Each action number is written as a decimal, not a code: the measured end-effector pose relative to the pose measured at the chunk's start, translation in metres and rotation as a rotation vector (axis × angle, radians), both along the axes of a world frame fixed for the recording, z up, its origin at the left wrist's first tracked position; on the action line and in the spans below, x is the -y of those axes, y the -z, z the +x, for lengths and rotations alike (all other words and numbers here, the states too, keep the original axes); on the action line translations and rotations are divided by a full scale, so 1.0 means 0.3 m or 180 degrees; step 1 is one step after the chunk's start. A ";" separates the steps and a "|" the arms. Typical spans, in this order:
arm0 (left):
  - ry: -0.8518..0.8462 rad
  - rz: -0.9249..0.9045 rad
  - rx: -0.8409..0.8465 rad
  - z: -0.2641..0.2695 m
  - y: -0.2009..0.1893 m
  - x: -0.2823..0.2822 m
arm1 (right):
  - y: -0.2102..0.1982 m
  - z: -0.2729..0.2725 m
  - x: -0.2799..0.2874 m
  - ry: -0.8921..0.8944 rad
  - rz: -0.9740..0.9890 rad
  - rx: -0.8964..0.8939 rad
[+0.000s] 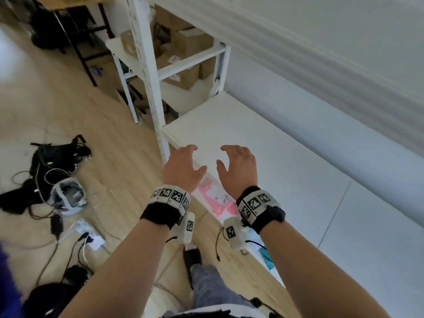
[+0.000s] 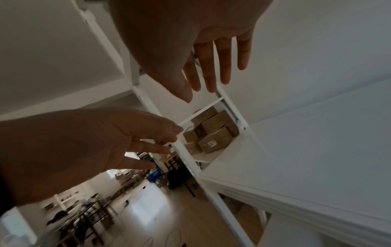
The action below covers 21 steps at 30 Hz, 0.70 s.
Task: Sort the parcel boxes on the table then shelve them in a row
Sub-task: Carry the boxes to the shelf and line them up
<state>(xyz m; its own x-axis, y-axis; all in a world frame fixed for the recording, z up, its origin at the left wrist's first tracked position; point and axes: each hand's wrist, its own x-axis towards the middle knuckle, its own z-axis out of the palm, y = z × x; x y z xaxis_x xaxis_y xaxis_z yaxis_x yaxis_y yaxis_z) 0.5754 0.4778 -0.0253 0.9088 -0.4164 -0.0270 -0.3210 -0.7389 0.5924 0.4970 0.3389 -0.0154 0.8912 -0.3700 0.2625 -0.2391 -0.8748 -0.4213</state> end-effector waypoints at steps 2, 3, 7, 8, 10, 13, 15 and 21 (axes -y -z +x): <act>-0.0131 0.0187 0.0119 0.101 0.009 -0.054 | 0.022 0.130 -0.051 -0.0208 0.0035 -0.0084; -0.0202 0.0276 0.0185 0.154 0.011 -0.080 | 0.033 0.201 -0.077 -0.0312 0.0056 -0.0126; -0.0444 0.0744 0.0415 0.389 0.016 -0.200 | 0.051 0.485 -0.186 -0.0792 0.0172 -0.0260; -0.0499 0.0858 0.0446 0.447 0.009 -0.233 | 0.046 0.553 -0.216 -0.0897 0.0183 -0.0290; -0.0584 0.1033 0.0574 0.561 -0.007 -0.292 | 0.035 0.687 -0.277 -0.1121 0.0173 -0.0325; -0.0689 0.1231 0.0817 0.728 -0.037 -0.367 | 0.028 0.896 -0.371 -0.1442 -0.0035 -0.0331; -0.0766 0.1301 0.0853 0.823 -0.049 -0.414 | 0.029 1.017 -0.433 -0.1543 -0.0138 -0.0359; -0.0901 0.1283 0.0804 1.121 -0.031 -0.540 | 0.019 1.354 -0.554 -0.1650 -0.0357 -0.0462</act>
